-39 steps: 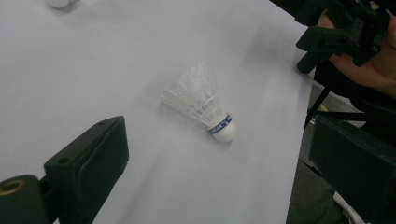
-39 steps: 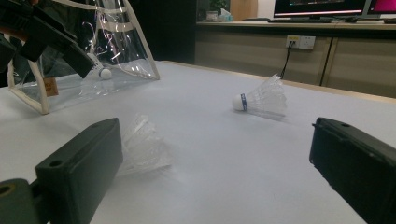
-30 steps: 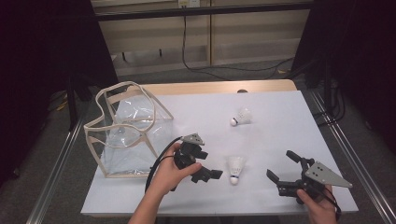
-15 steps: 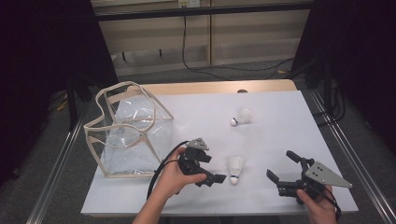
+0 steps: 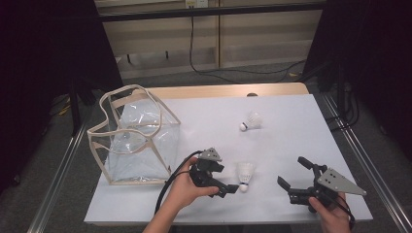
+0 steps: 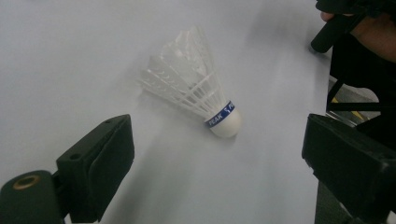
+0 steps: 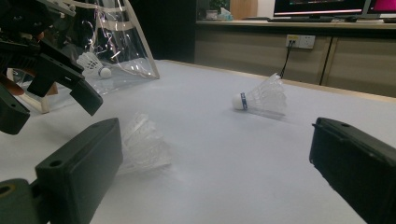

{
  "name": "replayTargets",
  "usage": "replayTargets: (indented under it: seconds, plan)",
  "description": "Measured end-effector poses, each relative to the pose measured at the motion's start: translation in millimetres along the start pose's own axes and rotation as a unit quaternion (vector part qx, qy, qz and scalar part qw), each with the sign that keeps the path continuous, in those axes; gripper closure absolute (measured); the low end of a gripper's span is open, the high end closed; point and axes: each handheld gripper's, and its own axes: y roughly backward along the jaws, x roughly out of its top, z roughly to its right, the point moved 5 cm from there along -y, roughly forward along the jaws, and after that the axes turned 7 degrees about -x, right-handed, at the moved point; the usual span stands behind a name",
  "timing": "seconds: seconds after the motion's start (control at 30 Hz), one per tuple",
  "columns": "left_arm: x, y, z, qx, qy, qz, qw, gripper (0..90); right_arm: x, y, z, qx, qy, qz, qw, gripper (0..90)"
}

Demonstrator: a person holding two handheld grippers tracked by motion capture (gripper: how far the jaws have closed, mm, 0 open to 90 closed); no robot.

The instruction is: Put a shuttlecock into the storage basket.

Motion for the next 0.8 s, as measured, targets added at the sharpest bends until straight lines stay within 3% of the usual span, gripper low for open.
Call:
replayTargets:
  seconds: [0.57, 0.8]
  plan:
    - [-3.6, -19.3, 3.5, 0.007, -0.003, -0.005, 1.0, 16.3, 0.1, -0.3, -0.4, 0.0, 0.001, 0.001, 1.0, 2.4]
    - [-3.4, -25.0, 2.8, 0.011, 0.006, -0.003, 0.9999, 17.4, 0.1, 0.1, -0.4, 0.0, 0.0, 0.001, 1.0, 2.4]
